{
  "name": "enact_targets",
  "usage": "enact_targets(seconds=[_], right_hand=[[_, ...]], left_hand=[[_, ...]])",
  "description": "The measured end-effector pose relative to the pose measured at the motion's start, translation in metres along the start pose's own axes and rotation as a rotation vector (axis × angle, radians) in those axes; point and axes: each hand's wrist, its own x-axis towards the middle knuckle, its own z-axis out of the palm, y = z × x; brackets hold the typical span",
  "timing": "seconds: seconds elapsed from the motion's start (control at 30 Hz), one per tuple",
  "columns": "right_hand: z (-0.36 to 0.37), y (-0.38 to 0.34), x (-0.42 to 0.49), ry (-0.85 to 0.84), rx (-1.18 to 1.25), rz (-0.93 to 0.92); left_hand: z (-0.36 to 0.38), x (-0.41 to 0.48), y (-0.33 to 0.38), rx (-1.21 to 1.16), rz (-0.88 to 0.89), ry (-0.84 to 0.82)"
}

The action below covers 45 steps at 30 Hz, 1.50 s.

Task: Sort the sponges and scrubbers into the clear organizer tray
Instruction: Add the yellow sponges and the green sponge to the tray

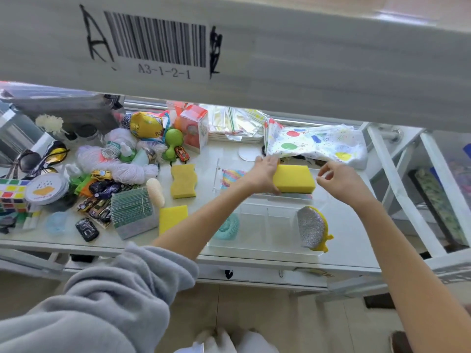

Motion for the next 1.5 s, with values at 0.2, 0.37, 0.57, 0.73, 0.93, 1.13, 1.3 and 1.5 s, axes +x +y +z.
enact_targets(seconds=[0.2,0.37,0.57,0.73,0.93,1.13,1.3,1.5], right_hand=[[-0.001,0.019,-0.003,-0.024,0.004,0.003],[0.009,0.000,-0.003,-0.078,0.018,-0.065],[0.033,-0.062,-0.007,-0.132,0.028,-0.228],[0.065,-0.124,-0.009,-0.196,0.043,-0.346],[0.120,-0.196,-0.005,-0.262,-0.038,-0.461],[0.197,-0.236,0.007,-0.396,-0.239,-0.423],[0.236,-0.241,0.010,-0.353,-0.182,-0.290],[0.235,-0.246,0.004,-0.267,-0.101,-0.292]], left_hand=[[0.013,0.001,0.005,-0.034,-0.016,-0.003],[-0.013,-0.058,-0.033,-0.030,-0.102,0.188],[-0.007,-0.151,-0.113,0.101,-0.531,0.178],[0.030,-0.165,-0.134,0.155,-0.664,0.098],[0.047,-0.163,-0.136,0.204,-0.678,0.144],[0.044,-0.167,-0.139,0.120,-0.636,0.199],[0.040,-0.166,-0.141,0.100,-0.618,0.244],[0.033,-0.172,-0.137,0.056,-0.613,0.261]])
